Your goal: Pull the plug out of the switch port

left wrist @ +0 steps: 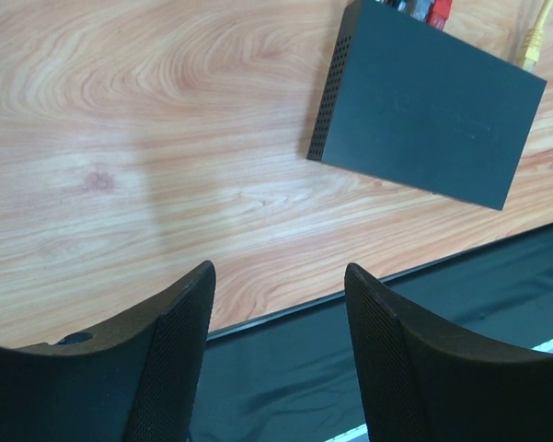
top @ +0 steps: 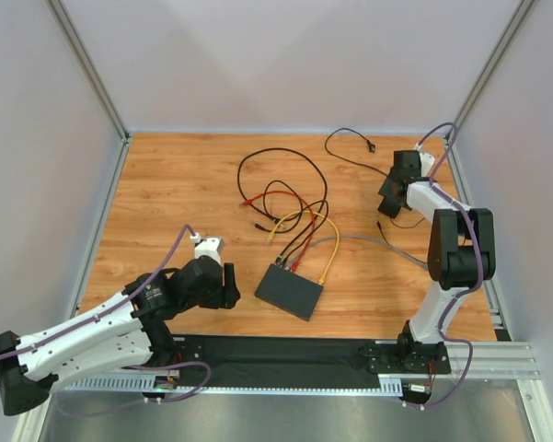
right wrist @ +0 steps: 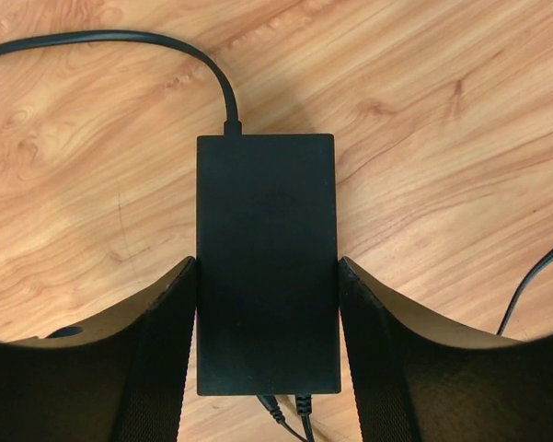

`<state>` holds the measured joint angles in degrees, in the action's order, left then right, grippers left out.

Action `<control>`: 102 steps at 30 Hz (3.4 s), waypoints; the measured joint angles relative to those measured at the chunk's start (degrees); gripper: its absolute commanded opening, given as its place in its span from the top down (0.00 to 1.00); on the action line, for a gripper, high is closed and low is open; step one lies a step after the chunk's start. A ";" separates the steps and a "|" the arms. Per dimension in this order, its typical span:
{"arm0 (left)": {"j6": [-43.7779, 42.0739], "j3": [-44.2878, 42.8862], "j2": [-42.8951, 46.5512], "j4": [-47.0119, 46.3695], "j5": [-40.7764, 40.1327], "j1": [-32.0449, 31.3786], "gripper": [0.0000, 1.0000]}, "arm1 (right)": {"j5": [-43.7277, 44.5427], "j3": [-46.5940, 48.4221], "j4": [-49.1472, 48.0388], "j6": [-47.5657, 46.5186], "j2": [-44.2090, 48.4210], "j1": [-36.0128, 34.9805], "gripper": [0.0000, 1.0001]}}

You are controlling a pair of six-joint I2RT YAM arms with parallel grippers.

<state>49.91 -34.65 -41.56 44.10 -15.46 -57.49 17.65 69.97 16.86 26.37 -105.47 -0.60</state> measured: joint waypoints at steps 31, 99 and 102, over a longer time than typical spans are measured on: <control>-15.23 -6.64 -27.06 -19.80 23.21 17.70 0.19 | -19.67 -32.00 4.33 5.62 34.49 -29.55 0.23; -7.39 4.72 -3.61 -15.47 23.96 18.58 0.43 | -33.79 -40.30 -21.81 13.31 26.45 -39.19 0.34; -5.66 5.66 -3.87 -19.08 27.74 18.51 0.57 | -36.79 -40.35 -21.66 10.19 27.69 -38.16 0.40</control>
<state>44.25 -28.99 -45.43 25.02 12.27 -38.98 -19.14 29.63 -4.80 36.56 -77.78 -38.76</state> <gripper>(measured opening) 0.502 0.638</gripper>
